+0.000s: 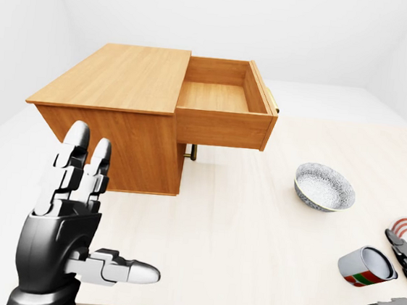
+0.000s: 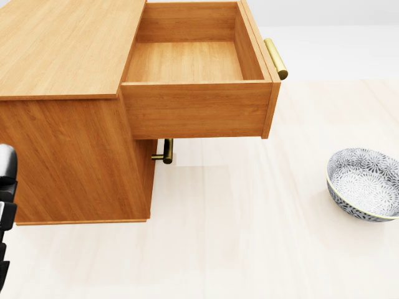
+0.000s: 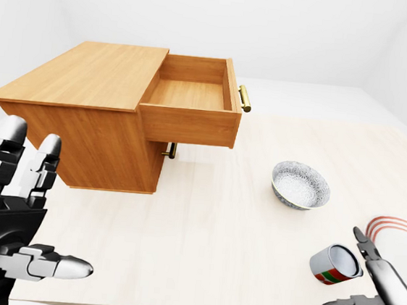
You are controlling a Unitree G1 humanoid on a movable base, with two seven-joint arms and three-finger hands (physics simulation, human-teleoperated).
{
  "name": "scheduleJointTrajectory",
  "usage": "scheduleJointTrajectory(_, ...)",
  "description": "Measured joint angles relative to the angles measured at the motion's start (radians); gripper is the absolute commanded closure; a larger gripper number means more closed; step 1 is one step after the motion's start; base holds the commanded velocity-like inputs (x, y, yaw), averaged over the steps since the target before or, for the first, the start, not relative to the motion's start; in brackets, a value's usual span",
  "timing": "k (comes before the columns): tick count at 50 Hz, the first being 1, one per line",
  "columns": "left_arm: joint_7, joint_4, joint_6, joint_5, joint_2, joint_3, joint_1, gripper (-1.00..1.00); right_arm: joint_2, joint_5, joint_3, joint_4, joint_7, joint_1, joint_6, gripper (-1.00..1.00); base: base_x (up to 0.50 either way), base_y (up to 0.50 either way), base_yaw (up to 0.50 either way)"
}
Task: Put the ketchup in the top drawer of the cabinet.
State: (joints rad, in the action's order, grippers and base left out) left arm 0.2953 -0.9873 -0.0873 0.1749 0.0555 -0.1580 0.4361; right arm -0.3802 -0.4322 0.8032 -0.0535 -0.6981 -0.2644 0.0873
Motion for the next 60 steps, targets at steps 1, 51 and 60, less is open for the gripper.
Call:
scheduleJointTrajectory(1,0.000,0.001,0.000,0.000,0.000,0.001,0.000,-1.00,0.000,0.000,-0.001,0.001,0.000,0.000,0.000,-1.00,0.00,0.00,0.00)
scheduleJointTrajectory(51,-0.017,0.011,0.000,-0.012,-0.008,0.021,0.005,-1.00,-0.114,0.126,-0.078,0.235,0.000,0.035,0.000,1.00,0.00,0.00,0.00)
scheduleJointTrajectory(60,-0.021,0.019,0.000,-0.014,-0.010,0.024,0.002,-1.00,-0.126,0.126,-0.095,0.238,0.001,0.031,0.000,1.00,0.00,0.00,0.00)
